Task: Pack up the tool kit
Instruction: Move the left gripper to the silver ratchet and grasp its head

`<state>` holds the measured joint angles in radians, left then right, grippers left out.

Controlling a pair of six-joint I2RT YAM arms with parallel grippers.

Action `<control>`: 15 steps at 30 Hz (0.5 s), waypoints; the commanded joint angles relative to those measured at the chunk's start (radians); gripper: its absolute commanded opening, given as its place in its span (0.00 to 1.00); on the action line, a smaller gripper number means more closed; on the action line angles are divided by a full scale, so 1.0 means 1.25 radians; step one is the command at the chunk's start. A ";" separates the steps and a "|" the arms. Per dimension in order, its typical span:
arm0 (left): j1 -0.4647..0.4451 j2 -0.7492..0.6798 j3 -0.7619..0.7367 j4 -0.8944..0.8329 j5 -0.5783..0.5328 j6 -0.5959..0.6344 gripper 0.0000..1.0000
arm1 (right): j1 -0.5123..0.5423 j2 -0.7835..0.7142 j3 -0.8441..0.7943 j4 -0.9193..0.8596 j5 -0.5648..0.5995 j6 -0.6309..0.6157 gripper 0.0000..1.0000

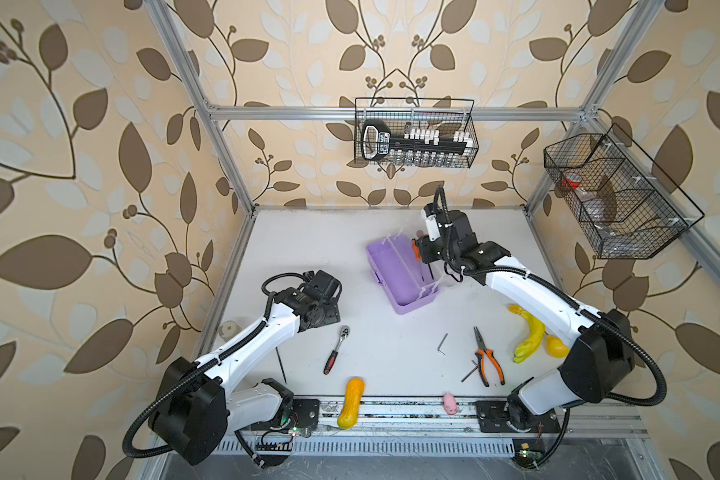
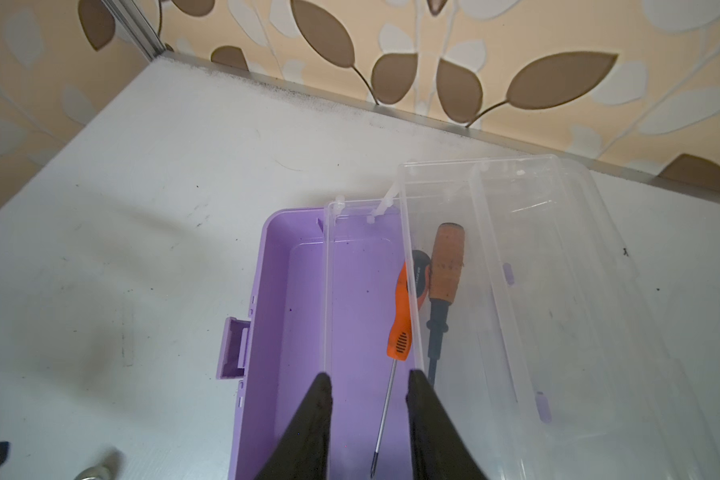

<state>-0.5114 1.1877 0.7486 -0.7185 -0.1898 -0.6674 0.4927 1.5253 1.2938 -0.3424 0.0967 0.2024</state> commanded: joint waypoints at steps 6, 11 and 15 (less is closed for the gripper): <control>-0.180 0.061 -0.052 0.083 -0.010 -0.090 0.77 | -0.041 -0.011 -0.065 0.036 -0.129 0.055 0.33; -0.216 0.107 -0.034 0.081 -0.035 -0.091 0.64 | -0.041 0.001 -0.077 0.044 -0.157 0.061 0.33; -0.216 0.154 -0.030 0.089 -0.052 -0.096 0.54 | -0.040 -0.012 -0.080 0.042 -0.154 0.062 0.33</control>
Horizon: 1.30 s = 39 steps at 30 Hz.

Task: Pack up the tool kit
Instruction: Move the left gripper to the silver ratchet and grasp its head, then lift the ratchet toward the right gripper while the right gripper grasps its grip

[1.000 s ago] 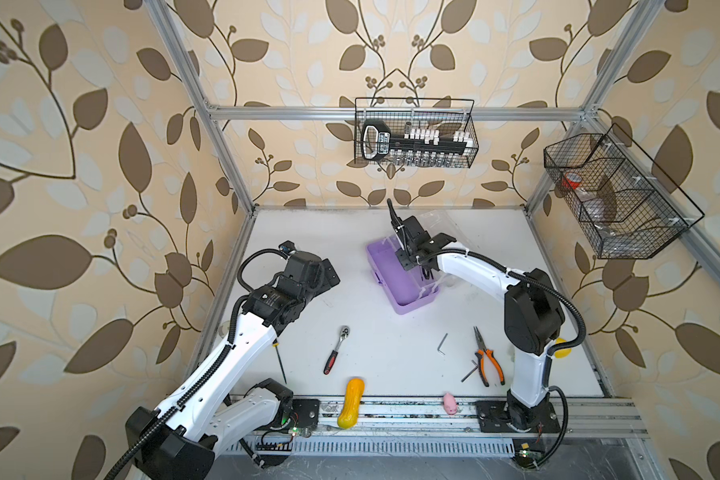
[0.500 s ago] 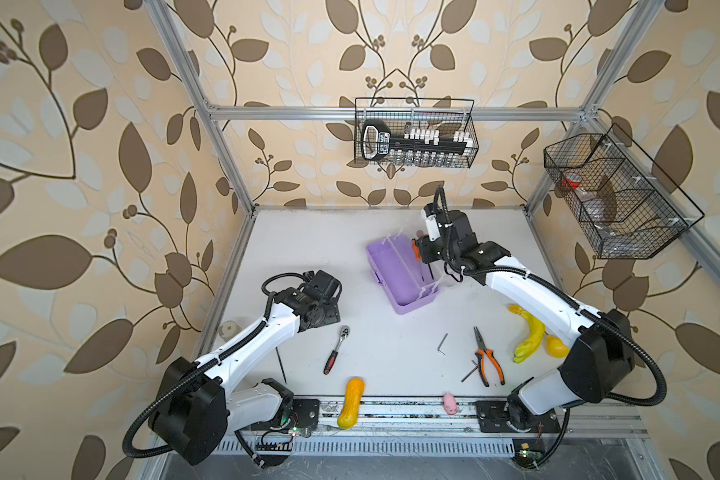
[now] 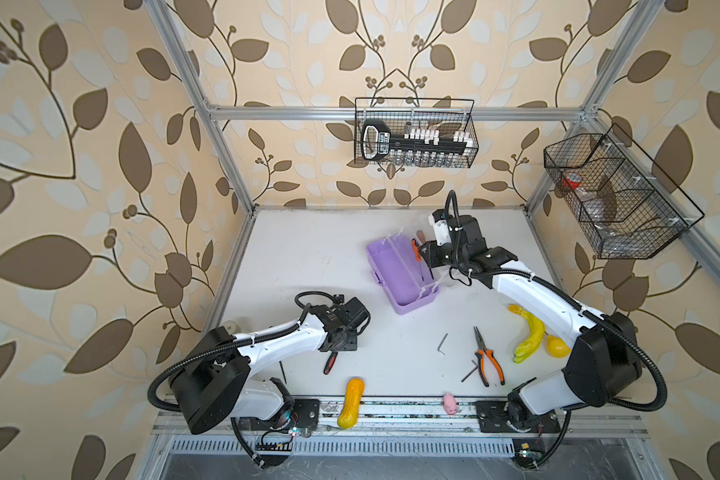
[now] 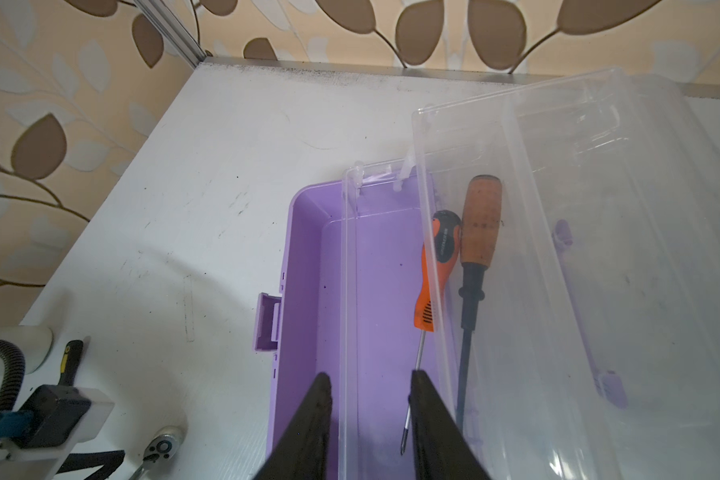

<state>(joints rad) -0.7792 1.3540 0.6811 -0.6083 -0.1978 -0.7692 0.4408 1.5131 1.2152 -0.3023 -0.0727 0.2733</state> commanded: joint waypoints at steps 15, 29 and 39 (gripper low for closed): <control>0.034 0.237 0.145 0.008 -0.103 -0.005 0.01 | -0.003 -0.026 -0.024 -0.003 -0.017 0.005 0.33; 0.100 0.115 0.325 -0.019 -0.067 0.064 0.00 | -0.003 -0.079 -0.139 0.139 -0.302 0.060 0.29; 0.129 -0.083 0.281 0.129 0.052 0.020 0.00 | 0.054 -0.018 -0.274 0.446 -0.607 0.236 0.36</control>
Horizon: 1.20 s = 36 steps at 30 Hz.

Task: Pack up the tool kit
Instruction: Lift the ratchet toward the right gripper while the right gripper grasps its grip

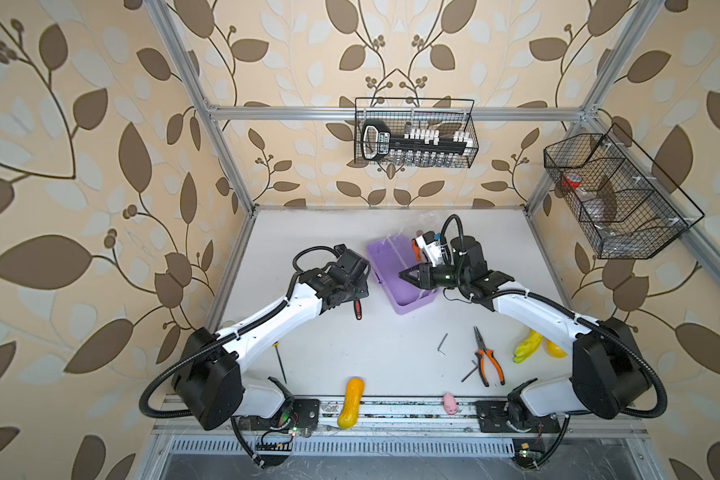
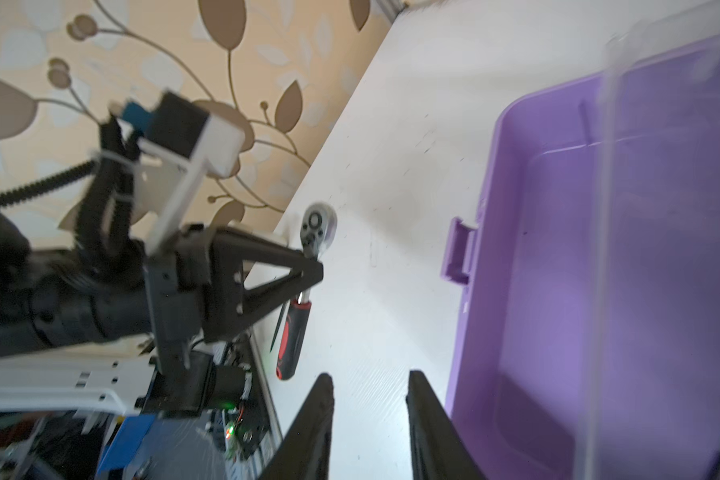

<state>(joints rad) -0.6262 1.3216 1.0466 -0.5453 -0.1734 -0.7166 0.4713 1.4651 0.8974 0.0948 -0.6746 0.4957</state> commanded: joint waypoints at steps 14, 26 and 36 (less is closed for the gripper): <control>0.014 -0.113 -0.012 0.147 0.111 -0.083 0.00 | 0.170 0.132 0.045 0.243 -0.135 0.112 0.61; 0.020 -0.125 -0.022 0.175 0.149 -0.102 0.00 | 0.183 0.181 0.126 0.241 -0.098 0.134 0.05; 0.030 -0.216 -0.010 0.231 0.103 -0.068 0.98 | 0.179 0.123 0.272 -0.275 0.193 -0.169 0.00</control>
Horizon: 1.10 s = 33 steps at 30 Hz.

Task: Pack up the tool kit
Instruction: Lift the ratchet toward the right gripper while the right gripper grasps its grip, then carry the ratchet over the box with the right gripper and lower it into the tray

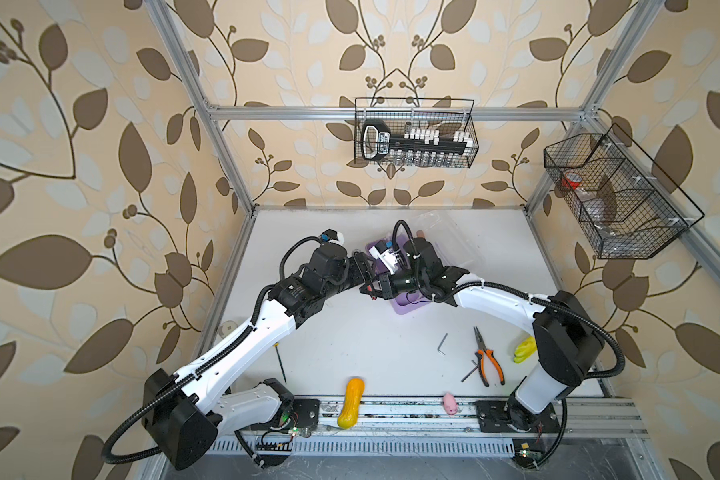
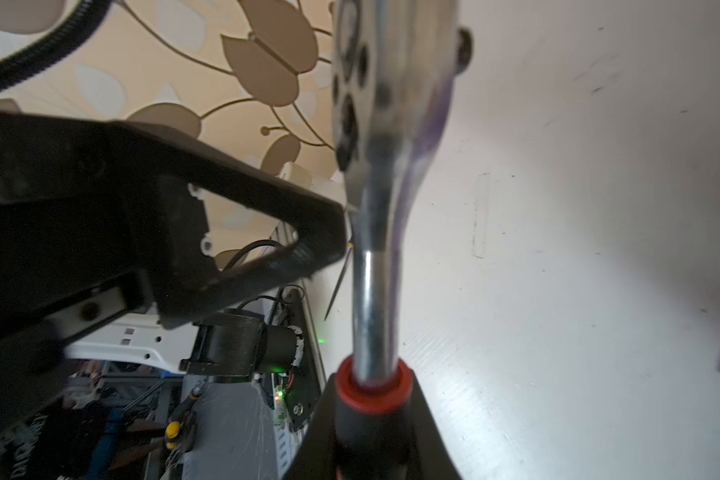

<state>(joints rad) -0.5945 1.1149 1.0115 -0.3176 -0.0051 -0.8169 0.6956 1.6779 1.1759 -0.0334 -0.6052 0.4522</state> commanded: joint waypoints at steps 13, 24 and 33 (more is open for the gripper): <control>0.010 -0.198 -0.008 -0.019 -0.223 0.048 0.99 | -0.049 0.000 0.282 -0.564 0.861 -0.312 0.00; 0.021 -0.154 0.014 -0.076 -0.190 0.048 0.99 | -0.119 0.195 0.507 -0.698 1.008 -0.405 0.00; 0.030 -0.171 0.008 -0.092 -0.200 0.050 0.99 | -0.134 0.262 0.555 -0.707 0.979 -0.418 0.05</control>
<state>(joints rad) -0.5720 0.9203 1.0115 -0.4274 -0.2367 -0.7719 0.5339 1.9972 1.8229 -0.9001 0.5980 -0.0502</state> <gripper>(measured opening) 0.988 0.171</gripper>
